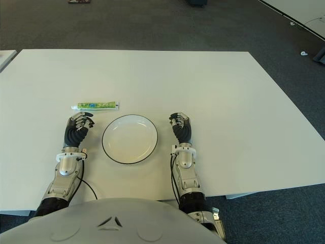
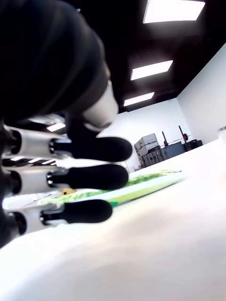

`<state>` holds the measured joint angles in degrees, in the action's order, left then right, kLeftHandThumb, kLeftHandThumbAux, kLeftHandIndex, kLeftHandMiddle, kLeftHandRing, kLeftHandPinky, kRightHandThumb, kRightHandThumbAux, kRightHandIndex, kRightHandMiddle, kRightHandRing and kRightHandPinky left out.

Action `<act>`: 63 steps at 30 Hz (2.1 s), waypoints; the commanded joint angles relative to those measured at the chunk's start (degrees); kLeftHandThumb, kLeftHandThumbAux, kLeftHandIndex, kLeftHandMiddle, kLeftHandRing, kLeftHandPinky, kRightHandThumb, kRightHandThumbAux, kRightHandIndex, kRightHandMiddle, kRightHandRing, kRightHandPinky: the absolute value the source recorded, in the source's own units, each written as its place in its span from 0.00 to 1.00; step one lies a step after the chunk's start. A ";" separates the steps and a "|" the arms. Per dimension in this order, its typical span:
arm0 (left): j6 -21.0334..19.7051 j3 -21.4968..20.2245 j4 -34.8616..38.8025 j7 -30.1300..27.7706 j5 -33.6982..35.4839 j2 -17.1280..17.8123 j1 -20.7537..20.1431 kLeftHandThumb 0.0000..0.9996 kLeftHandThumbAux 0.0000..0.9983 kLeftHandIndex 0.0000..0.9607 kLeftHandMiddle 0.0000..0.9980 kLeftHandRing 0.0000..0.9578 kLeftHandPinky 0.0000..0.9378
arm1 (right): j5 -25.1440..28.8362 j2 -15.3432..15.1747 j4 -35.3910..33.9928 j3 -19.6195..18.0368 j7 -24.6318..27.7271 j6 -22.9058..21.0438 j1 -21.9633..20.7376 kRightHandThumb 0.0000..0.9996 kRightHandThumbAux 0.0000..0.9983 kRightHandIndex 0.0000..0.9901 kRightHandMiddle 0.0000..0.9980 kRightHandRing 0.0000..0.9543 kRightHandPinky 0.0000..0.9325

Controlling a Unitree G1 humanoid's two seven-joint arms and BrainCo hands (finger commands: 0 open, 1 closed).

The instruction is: Put the toothpaste on the table into the plate.

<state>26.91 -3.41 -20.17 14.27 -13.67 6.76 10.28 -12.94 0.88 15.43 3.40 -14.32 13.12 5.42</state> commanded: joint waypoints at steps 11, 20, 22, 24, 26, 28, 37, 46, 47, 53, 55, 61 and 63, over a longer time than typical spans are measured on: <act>-0.24 -0.93 4.32 2.15 -2.30 1.35 0.24 0.70 0.72 0.45 0.61 0.63 0.50 | 0.86 0.29 -1.48 0.17 0.93 2.14 0.45 0.70 0.73 0.43 0.48 0.50 0.50; -8.66 -2.76 18.22 1.57 -9.51 4.94 3.06 0.71 0.72 0.44 0.60 0.63 0.55 | 0.71 1.05 -3.80 0.74 1.38 0.48 1.16 0.70 0.73 0.43 0.47 0.48 0.48; -11.12 -3.19 21.48 1.03 -11.40 5.68 3.49 0.71 0.72 0.44 0.60 0.62 0.56 | 0.67 1.16 -4.15 0.85 1.49 0.04 1.21 0.70 0.73 0.43 0.47 0.48 0.48; -13.59 -3.59 24.01 1.11 -14.10 6.72 3.61 0.71 0.72 0.44 0.59 0.62 0.56 | 0.49 1.34 -4.52 0.99 1.44 -0.52 1.24 0.70 0.73 0.43 0.47 0.48 0.48; -15.27 -3.60 25.10 1.82 -16.66 7.51 3.44 0.71 0.72 0.45 0.58 0.59 0.54 | 0.33 1.48 -4.65 1.08 1.28 -0.85 1.23 0.70 0.73 0.43 0.47 0.48 0.48; -16.65 -3.47 25.96 2.16 -18.67 8.18 3.10 0.71 0.71 0.45 0.56 0.57 0.53 | 0.22 1.58 -4.64 1.14 1.13 -0.96 1.20 0.70 0.73 0.43 0.47 0.48 0.48; -21.04 -2.83 25.01 3.49 -28.34 14.12 -1.63 0.71 0.70 0.44 0.43 0.43 0.42 | -0.11 2.24 -4.76 1.38 0.35 -1.47 1.15 0.71 0.73 0.43 0.47 0.48 0.48; -20.17 -0.65 17.84 8.54 -33.73 20.33 -6.45 0.68 0.50 0.29 0.32 0.33 0.36 | 0.16 2.64 -4.36 1.29 -0.13 -2.00 0.93 0.71 0.73 0.43 0.47 0.47 0.47; -20.12 -0.37 17.55 9.13 -34.25 20.74 -6.64 0.68 0.47 0.25 0.29 0.30 0.33 | 0.19 2.62 -4.28 1.25 -0.17 -2.03 0.89 0.71 0.73 0.43 0.47 0.47 0.47; -21.29 1.66 15.97 8.76 -36.69 23.83 -8.64 0.65 0.37 0.12 0.16 0.18 0.22 | 0.23 2.58 -3.86 1.21 -0.49 -1.64 0.77 0.71 0.73 0.43 0.47 0.47 0.49; -22.31 2.43 16.04 6.35 -37.02 24.98 -9.37 0.64 0.35 0.09 0.12 0.13 0.17 | 0.28 2.53 -3.64 1.20 -0.54 -1.31 0.74 0.71 0.73 0.43 0.47 0.47 0.48; -24.45 4.98 15.24 -0.30 -37.31 28.09 -12.20 0.59 0.28 0.01 0.02 0.02 0.05 | 0.34 2.46 -3.40 1.17 -0.66 -0.86 0.76 0.71 0.73 0.43 0.46 0.46 0.47; -24.50 6.46 13.70 -2.93 -37.81 29.74 -14.13 0.58 0.27 0.01 0.01 0.01 0.04 | 0.24 2.43 -3.40 1.06 -0.83 -1.07 0.77 0.71 0.73 0.43 0.46 0.46 0.46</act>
<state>2.93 0.99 -4.57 15.00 -50.10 34.55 -1.59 -12.99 2.95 11.39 4.76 -14.77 12.04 6.42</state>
